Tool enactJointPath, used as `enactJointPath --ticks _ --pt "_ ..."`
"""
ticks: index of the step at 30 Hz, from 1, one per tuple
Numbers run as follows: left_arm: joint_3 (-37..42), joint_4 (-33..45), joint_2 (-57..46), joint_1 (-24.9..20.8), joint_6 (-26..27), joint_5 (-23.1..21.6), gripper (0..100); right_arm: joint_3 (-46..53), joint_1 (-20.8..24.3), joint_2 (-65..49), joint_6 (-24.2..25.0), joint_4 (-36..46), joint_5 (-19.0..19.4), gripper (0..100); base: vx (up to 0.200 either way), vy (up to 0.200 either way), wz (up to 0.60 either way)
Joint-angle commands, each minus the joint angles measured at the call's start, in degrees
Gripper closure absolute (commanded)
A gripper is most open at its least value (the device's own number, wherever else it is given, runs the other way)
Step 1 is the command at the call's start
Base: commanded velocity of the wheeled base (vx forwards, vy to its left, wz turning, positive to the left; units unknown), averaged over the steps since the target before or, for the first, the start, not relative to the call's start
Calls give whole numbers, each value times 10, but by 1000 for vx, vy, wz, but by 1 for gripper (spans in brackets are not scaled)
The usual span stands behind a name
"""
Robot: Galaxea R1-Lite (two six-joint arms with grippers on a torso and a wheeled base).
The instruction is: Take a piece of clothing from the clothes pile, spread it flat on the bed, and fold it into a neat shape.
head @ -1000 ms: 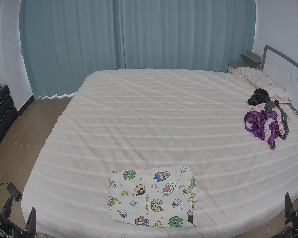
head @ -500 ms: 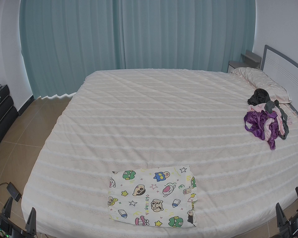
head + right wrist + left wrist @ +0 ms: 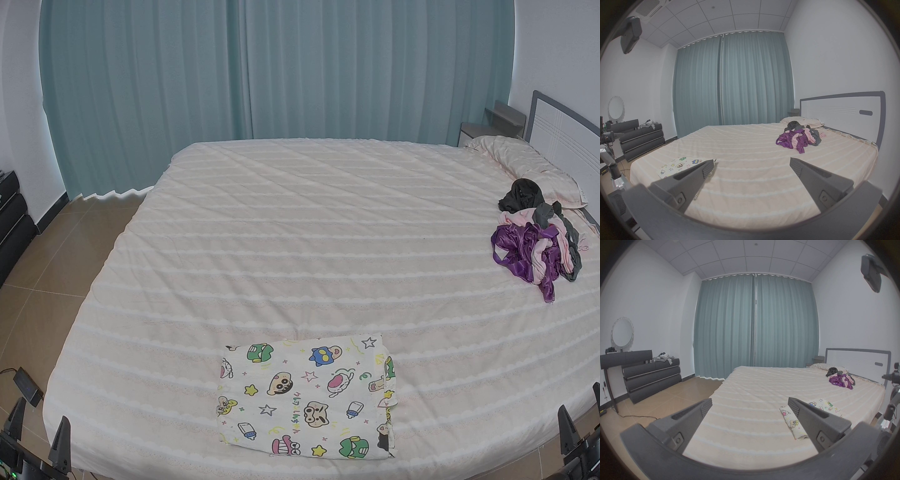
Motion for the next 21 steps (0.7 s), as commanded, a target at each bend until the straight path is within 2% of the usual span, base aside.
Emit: enactJointPath --ticks 1,21 --pt "10 -1 -7 0 -7 0 0 8 0 -6 -3 -2 1 0 0 0 0" --pt "10 -1 -7 0 6 0 0 9 0 -7 -3 -2 5 0 0 0 0"
